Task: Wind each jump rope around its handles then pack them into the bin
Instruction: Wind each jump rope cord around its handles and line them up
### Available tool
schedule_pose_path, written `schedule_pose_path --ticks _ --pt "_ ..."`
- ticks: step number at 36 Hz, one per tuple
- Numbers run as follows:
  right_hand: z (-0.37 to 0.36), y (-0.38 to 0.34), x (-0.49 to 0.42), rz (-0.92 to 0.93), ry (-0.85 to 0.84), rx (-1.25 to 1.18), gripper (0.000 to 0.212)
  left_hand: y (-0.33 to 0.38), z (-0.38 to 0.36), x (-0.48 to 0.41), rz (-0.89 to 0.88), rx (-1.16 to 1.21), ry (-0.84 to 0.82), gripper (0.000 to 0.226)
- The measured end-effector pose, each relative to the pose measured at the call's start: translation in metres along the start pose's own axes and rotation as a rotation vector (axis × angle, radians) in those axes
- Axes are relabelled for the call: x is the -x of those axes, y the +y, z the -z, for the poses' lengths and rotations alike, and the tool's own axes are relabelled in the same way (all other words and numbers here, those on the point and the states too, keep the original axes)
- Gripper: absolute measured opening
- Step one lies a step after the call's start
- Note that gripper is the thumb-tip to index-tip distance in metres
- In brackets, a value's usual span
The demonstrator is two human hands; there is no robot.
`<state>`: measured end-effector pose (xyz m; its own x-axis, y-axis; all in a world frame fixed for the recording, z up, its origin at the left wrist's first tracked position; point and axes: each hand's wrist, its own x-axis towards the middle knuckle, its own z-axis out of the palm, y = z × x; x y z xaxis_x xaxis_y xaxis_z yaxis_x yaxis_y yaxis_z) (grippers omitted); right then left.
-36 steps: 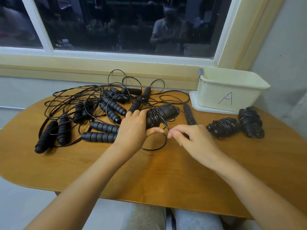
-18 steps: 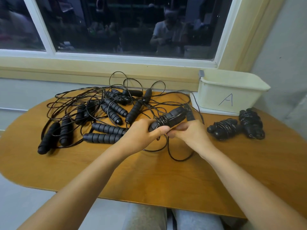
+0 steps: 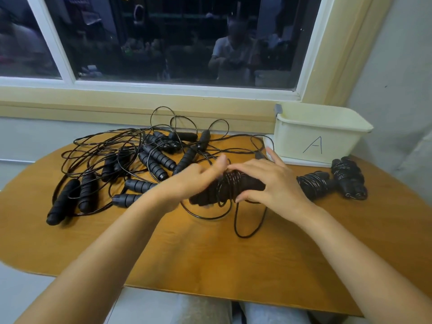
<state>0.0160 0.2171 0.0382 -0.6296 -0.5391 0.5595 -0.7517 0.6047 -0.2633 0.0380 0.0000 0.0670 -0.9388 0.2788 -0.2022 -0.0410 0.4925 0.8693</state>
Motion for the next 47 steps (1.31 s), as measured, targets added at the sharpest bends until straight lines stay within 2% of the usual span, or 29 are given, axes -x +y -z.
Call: schedule_pose_path --ticks 3,5,9,11,14,16,19,22,26,32,35,37,40,44,47 --pt "0.001 -0.006 0.004 -0.199 0.114 -0.223 0.049 -0.007 0.014 -0.005 0.014 0.46 -0.02 0.103" --pt "-0.001 -0.007 0.004 -0.344 0.231 -0.366 0.052 -0.011 0.01 -0.008 -0.032 0.629 -0.014 0.098" --pt "-0.012 0.0 0.0 -0.571 0.389 -0.588 0.045 -0.01 -0.029 -0.014 -0.264 0.398 0.223 0.053" --pt "-0.021 0.004 0.0 -0.684 0.421 -0.693 0.04 -0.011 -0.046 -0.021 -0.363 0.262 0.298 0.067" --pt "-0.036 0.01 0.001 -0.819 0.47 -0.771 0.046 -0.015 -0.061 -0.038 -0.461 0.092 0.353 0.09" --pt "-0.04 0.014 0.0 -0.881 0.495 -0.803 0.053 -0.02 -0.066 -0.05 -0.493 0.013 0.397 0.092" --pt "-0.039 0.021 0.001 -0.929 0.503 -0.842 0.047 -0.027 -0.064 -0.067 -0.521 -0.055 0.394 0.088" --pt "-0.036 0.028 0.004 -0.947 0.482 -0.876 0.048 -0.03 -0.059 -0.078 -0.56 -0.169 0.324 0.075" --pt "-0.04 0.036 0.009 -0.952 0.469 -0.901 0.054 -0.033 -0.051 -0.092 -0.622 -0.296 0.323 0.056" --pt "-0.045 0.044 0.007 -0.913 0.518 -0.977 0.064 -0.045 -0.06 -0.117 -0.593 -0.334 0.434 0.059" --pt "-0.051 0.048 0.006 -0.842 0.516 -0.956 0.06 -0.045 -0.063 -0.122 -0.598 -0.258 0.38 0.057" --pt "-0.056 0.05 0.008 -0.814 0.484 -0.93 0.064 -0.04 -0.065 -0.118 -0.575 -0.13 0.346 0.043" --pt "-0.062 0.052 0.01 -0.767 0.429 -0.857 0.065 -0.043 -0.067 -0.115 -0.539 0.121 0.286 0.048" --pt "-0.066 0.053 0.01 -0.675 0.431 -0.535 0.068 -0.048 -0.067 -0.112 -0.527 0.32 0.302 0.051" --pt "-0.071 0.055 0.011 -0.58 0.398 -0.362 0.06 -0.049 -0.066 -0.111 -0.516 0.353 0.321 0.054"
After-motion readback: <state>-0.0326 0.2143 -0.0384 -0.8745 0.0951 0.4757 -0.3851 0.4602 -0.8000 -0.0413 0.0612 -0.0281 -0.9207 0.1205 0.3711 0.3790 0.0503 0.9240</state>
